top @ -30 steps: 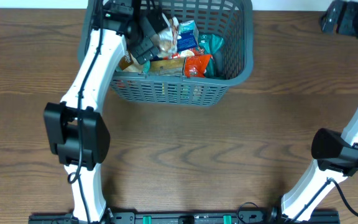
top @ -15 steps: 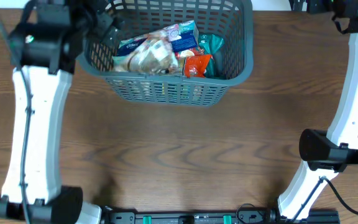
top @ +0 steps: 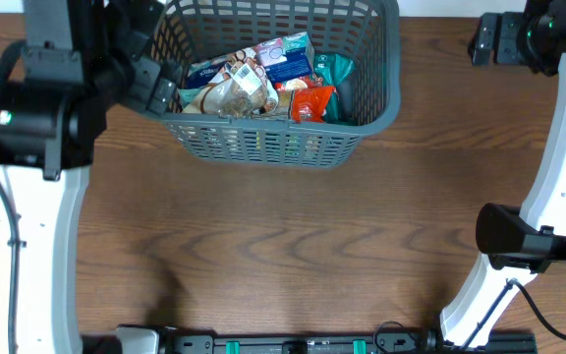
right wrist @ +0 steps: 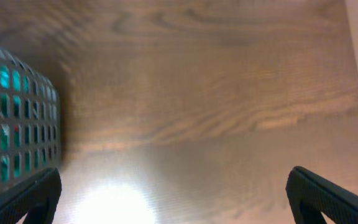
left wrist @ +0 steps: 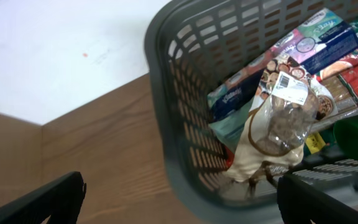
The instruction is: Pack container
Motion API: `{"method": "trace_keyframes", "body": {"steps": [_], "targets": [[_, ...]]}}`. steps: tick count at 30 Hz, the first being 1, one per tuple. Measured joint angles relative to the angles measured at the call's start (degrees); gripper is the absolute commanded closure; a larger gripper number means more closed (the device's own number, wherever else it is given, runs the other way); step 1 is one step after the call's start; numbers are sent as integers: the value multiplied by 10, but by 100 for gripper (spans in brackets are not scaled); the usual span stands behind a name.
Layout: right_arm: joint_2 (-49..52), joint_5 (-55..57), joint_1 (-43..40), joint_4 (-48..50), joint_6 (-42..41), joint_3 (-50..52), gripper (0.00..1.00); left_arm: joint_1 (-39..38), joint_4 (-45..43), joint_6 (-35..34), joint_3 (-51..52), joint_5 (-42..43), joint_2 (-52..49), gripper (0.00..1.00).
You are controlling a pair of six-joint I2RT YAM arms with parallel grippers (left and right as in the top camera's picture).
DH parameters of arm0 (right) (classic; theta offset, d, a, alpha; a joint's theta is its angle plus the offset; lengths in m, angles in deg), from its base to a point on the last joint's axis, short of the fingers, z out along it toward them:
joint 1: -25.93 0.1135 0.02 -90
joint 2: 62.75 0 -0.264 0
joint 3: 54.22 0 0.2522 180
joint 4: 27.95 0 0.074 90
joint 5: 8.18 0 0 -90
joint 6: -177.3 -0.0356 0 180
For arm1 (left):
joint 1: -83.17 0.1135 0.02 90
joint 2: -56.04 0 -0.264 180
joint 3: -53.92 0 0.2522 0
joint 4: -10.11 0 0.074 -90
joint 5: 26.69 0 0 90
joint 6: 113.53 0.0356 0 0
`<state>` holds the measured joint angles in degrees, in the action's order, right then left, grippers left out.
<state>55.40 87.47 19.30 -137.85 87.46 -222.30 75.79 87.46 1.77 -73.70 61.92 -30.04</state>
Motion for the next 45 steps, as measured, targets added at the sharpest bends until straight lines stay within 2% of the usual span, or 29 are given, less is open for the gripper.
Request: {"method": "trace_keyframes", "body": {"steps": [7, 12, 19, 28, 32, 35, 45], "targets": [[-15, -17, 0, -9, -10, 13, 1, 2, -37, -18, 126, -6, 81, 1], [-100, -30, 0, -9, -10, 100, 1, 2, -96, -27, 274, -6, 151, 1], [-290, -36, 9, 15, -20, 310, 1, 2, -203, -28, 491, -5, 305, 1], [-487, -39, 101, 248, -11, 695, 1, 2, -330, -41, 720, -5, 494, 1], [-560, -33, 151, 348, -10, 857, 1, 2, -351, -42, 769, -5, 551, 1], [-604, -27, 171, 374, -10, 945, 1, 2, -353, -43, 781, -5, 570, 1], [-609, -19, 173, 369, -10, 1032, 1, 2, -354, -43, 782, -5, 570, 1]]}}
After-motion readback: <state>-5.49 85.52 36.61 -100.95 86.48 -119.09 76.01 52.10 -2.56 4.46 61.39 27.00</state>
